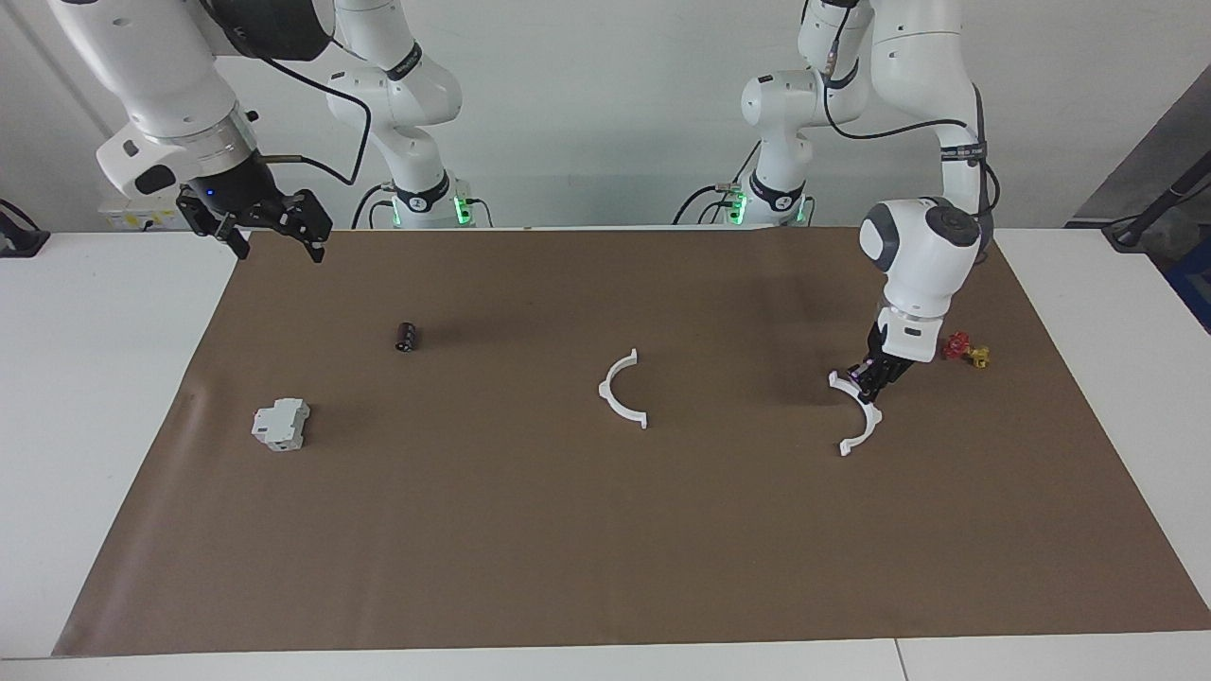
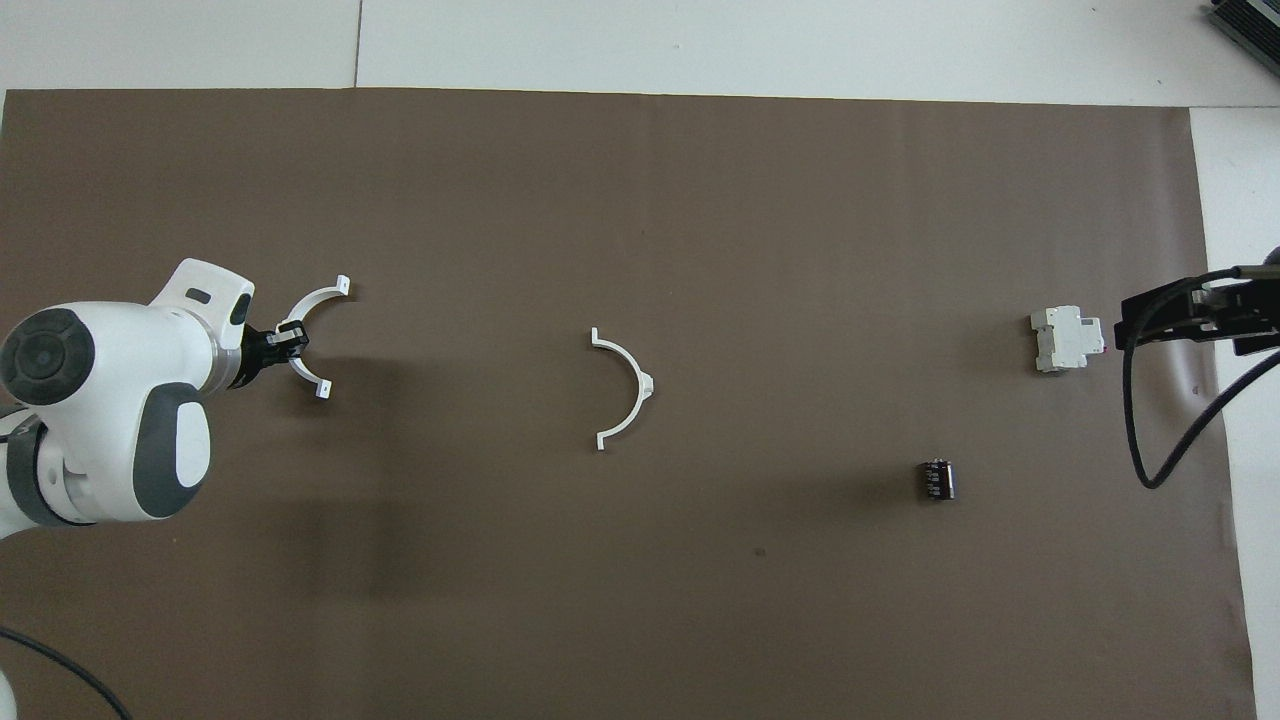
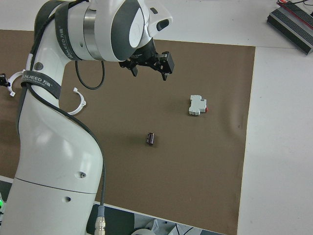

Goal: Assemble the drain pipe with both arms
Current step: 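Carry the clamp half with the left gripper toward the placed half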

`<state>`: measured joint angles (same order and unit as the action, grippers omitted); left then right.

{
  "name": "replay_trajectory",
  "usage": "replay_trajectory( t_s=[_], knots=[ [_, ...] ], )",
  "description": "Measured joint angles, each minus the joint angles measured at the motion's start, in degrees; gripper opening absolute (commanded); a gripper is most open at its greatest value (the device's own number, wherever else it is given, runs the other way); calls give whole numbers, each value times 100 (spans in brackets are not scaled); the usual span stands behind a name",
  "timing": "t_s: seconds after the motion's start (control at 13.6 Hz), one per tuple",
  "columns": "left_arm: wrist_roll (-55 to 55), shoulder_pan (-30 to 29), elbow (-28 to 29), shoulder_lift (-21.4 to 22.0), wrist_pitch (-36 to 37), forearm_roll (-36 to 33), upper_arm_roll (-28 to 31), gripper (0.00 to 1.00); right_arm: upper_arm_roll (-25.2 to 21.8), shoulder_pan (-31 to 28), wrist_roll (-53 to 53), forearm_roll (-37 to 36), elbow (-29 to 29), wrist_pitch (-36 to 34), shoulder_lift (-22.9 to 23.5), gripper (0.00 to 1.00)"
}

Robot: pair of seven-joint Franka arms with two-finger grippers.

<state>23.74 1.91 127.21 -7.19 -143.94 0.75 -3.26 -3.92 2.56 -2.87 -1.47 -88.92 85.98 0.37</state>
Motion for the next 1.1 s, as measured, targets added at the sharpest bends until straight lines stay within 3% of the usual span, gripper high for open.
replay_trajectory(
  t_s=[0.29, 0.44, 0.81, 1.1],
  knots=[
    [2373, 1129, -845, 126, 1070, -905, -40, 0, 0, 1, 0, 0, -1, 0, 0, 100],
    [2989, 1585, -898, 120, 1235, -978, -48, 0, 0, 1, 0, 0, -1, 0, 0, 100],
    [3680, 2362, -817, -54, 1064, -1003, -52, 0, 0, 1, 0, 0, -2, 0, 0, 100],
    [3838, 2533, -710, -350, 748, -1013, -42, 0, 0, 1, 0, 0, -2, 0, 0, 100]
  ],
)
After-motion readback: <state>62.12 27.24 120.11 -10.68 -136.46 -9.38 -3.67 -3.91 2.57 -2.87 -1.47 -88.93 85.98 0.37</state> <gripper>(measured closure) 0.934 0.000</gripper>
